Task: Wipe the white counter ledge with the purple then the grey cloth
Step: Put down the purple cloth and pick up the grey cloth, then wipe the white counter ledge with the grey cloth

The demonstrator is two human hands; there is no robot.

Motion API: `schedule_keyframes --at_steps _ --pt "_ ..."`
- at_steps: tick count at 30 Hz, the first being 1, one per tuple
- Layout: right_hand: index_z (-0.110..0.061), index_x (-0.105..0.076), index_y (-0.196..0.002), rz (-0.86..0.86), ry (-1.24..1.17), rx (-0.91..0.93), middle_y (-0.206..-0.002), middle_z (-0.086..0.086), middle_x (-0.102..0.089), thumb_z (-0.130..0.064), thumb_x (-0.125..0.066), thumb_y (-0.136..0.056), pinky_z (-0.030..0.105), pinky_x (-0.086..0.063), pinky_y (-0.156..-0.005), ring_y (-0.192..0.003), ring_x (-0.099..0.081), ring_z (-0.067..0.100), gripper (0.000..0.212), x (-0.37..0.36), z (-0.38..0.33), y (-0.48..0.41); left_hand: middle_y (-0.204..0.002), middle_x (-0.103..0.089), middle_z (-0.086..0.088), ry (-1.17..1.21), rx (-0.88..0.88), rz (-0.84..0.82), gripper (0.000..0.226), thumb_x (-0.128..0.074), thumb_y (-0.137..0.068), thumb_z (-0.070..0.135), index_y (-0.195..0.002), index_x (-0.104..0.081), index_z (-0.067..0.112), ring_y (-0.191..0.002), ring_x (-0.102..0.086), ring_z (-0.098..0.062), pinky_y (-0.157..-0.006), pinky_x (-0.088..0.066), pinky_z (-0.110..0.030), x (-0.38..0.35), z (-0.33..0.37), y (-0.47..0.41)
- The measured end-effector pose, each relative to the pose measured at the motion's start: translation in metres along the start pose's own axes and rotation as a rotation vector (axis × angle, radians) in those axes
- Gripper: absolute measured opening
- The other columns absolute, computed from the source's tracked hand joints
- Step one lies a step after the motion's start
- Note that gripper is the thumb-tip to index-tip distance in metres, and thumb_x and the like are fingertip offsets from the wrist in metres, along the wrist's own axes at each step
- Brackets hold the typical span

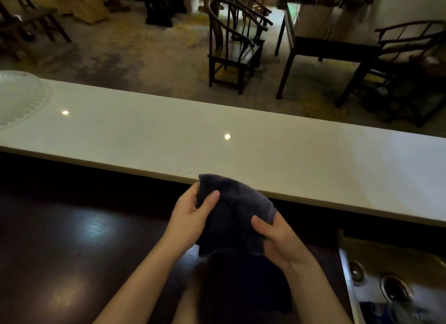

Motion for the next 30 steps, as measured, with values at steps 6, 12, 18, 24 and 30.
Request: schedule_keyframes --at_steps 6,12,18,24,30 --pt "-0.005 -0.066 -0.128 0.149 0.08 0.118 -0.129 0.021 -0.069 -0.016 -0.069 -0.091 0.041 -0.055 -0.099 -0.123 -0.065 0.033 0.039 -0.013 -0.041 -0.01 -0.092 -0.074 0.001 -0.037 -0.114 0.0 0.008 -0.063 -0.089 0.035 -0.095 -0.067 0.031 -0.086 -0.071 -0.01 -0.069 -0.054 -0.021 -0.015 0.04 -0.029" --pt "-0.007 -0.069 -0.121 0.271 0.148 0.2 -0.116 0.02 -0.075 -0.024 -0.061 -0.094 0.03 -0.06 -0.083 -0.112 -0.071 0.031 0.033 0.007 -0.081 -0.02 -0.103 -0.07 0.017 -0.398 -0.183 0.049 0.03 -0.057 -0.088 0.054 -0.112 -0.062 0.037 -0.094 -0.067 -0.003 -0.077 -0.053 -0.02 -0.004 0.041 -0.054" --pt "-0.025 -0.075 -0.114 0.523 0.314 0.413 -0.101 0.009 -0.08 -0.035 -0.063 -0.091 0.027 -0.06 -0.076 -0.103 -0.075 0.023 0.027 0.062 -0.137 -0.001 -0.14 -0.055 -0.008 -1.046 -0.246 0.141 0.062 -0.042 -0.092 0.059 -0.134 -0.054 0.015 -0.131 -0.047 -0.024 -0.11 -0.035 -0.04 0.017 0.022 -0.069" --pt "-0.059 -0.063 -0.113 0.773 0.777 0.492 -0.106 -0.037 -0.07 -0.064 -0.06 -0.085 0.024 -0.051 -0.081 -0.099 -0.063 -0.016 0.028 0.096 -0.181 0.034 -0.159 -0.03 -0.016 -1.276 -0.151 0.122 0.07 -0.027 -0.094 0.063 -0.145 -0.04 0.017 -0.149 -0.02 -0.031 -0.123 -0.008 -0.045 0.022 -0.003 -0.07" --pt "-0.03 -0.032 -0.156 0.637 1.687 0.091 -0.169 0.007 -0.019 -0.032 -0.05 -0.102 0.055 -0.011 -0.124 -0.156 -0.009 0.028 0.057 0.116 -0.129 0.005 -0.159 -0.031 -0.016 -1.298 -0.143 0.119 0.069 -0.027 -0.094 0.062 -0.144 -0.041 0.017 -0.149 -0.02 -0.031 -0.123 -0.009 -0.047 0.022 -0.005 -0.071"
Point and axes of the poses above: each hand's wrist, its own y-axis away from the middle knuckle, its own x-axis out of the back of the hand, z = x × y, the point moved 7 cm from there along -y, towards the middle knuckle
